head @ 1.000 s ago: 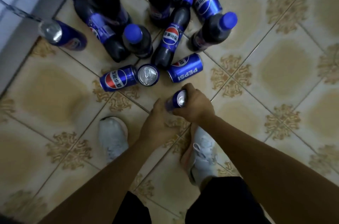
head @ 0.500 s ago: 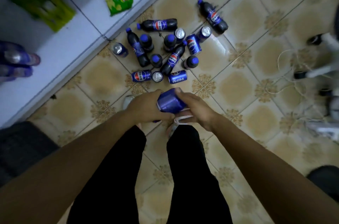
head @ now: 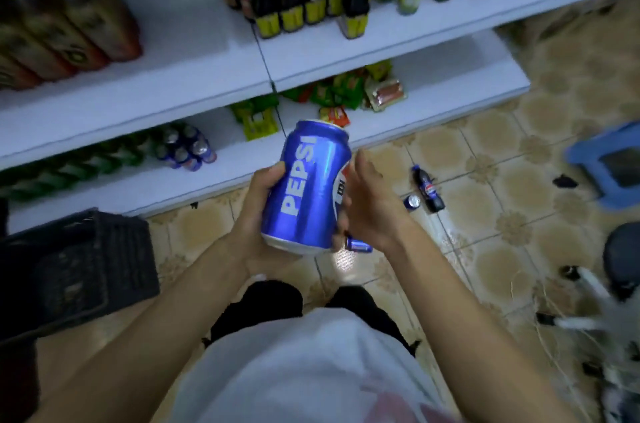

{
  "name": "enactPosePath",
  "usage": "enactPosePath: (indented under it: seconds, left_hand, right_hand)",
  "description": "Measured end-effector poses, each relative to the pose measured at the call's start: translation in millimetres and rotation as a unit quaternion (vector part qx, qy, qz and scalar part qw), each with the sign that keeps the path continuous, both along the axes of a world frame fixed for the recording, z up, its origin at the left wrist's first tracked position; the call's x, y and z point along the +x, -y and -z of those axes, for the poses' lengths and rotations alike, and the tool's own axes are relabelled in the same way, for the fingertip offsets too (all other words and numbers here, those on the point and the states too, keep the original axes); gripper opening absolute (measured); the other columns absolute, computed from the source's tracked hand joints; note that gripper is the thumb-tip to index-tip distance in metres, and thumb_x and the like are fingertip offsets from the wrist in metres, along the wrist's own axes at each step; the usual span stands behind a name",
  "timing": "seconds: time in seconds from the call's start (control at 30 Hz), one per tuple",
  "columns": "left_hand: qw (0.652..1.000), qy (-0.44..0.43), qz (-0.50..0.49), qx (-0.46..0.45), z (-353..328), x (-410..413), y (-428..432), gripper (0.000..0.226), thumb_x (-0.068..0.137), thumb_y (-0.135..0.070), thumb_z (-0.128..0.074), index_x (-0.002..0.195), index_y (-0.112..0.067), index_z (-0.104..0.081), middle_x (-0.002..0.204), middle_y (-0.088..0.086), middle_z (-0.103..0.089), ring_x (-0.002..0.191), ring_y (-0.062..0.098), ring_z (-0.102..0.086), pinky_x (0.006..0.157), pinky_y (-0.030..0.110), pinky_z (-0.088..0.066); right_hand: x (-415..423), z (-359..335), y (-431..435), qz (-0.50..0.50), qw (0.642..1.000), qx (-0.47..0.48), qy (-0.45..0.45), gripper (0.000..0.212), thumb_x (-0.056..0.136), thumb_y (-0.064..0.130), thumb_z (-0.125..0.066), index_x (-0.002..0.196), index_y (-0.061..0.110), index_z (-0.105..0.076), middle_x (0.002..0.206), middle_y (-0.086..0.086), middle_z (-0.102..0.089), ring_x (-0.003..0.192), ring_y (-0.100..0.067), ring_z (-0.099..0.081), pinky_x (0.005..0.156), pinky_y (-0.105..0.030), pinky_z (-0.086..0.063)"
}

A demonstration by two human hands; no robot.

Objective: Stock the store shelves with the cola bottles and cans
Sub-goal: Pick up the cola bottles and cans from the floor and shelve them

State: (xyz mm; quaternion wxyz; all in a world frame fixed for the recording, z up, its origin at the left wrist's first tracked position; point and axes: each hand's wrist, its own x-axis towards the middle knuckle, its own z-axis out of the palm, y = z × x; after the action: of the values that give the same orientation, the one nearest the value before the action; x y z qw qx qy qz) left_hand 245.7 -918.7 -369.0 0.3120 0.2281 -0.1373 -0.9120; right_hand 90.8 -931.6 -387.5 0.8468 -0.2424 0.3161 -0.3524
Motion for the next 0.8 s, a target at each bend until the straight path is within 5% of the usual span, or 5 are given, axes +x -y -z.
enactPosePath:
  seconds: [0.13,0.27,0.43,0.67,0.8]
  left_hand:
    - [0.987,-0.140,0.043,-0.069,-38,20,2,0.074,0.068,-0.062,-0.067,0.107,0.000,-0.059,0.088,0.013,-0.068,0.075,0.026,-0.065,0.078,0.036,-0.046]
    - [0.980,-0.184,0.012,-0.072,-58,52,19,0.077,0.074,-0.063,-0.061,0.121,-0.002,-0.051,0.108,0.016,-0.065,0.095,0.032,-0.062,0.090,0.045,-0.044]
    - [0.962,0.198,-0.159,-0.101,-55,131,42,0.076,0.079,-0.079,-0.020,0.110,-0.030,-0.070,0.114,0.004,-0.069,0.109,0.027,-0.063,0.101,0.046,-0.040]
    - [0.804,0.391,-0.302,-0.331,-88,251,72,0.087,0.050,-0.074,-0.074,0.120,-0.031,-0.047,0.102,-0.016,-0.067,0.062,-0.002,-0.060,0.052,0.011,-0.046]
    - [0.724,0.490,-0.332,-0.353,-110,296,100,0.057,0.057,-0.060,-0.072,0.106,-0.040,-0.050,0.094,-0.021,-0.067,0.074,0.000,-0.066,0.057,0.016,-0.050]
  right_hand:
    - [33,-73,21,-0.106,0.988,-0.112,-0.030,0.047,0.043,0.071,-0.080,0.053,0.026,-0.072,0.039,0.008,-0.054,0.035,-0.008,-0.059,0.035,-0.017,-0.047]
    - [76,-113,45,-0.094,0.976,-0.192,-0.039,0.038,0.052,0.051,-0.087,0.068,0.022,-0.070,0.044,0.005,-0.055,0.032,-0.010,-0.053,0.034,-0.019,-0.045]
    - [157,-144,91,0.025,0.936,-0.306,-0.170,0.031,0.066,0.021,-0.076,0.095,0.018,-0.064,0.077,0.003,-0.069,0.068,-0.014,-0.065,0.064,-0.028,-0.051]
    - [283,-170,129,0.121,0.891,-0.369,-0.236,0.048,0.064,0.022,-0.081,0.107,0.011,-0.063,0.089,0.002,-0.072,0.080,-0.011,-0.069,0.068,-0.022,-0.052]
    - [328,-182,143,0.124,0.887,-0.381,-0.228,0.050,0.067,0.023,-0.081,0.113,0.018,-0.062,0.095,0.005,-0.073,0.086,-0.007,-0.070,0.068,-0.017,-0.053]
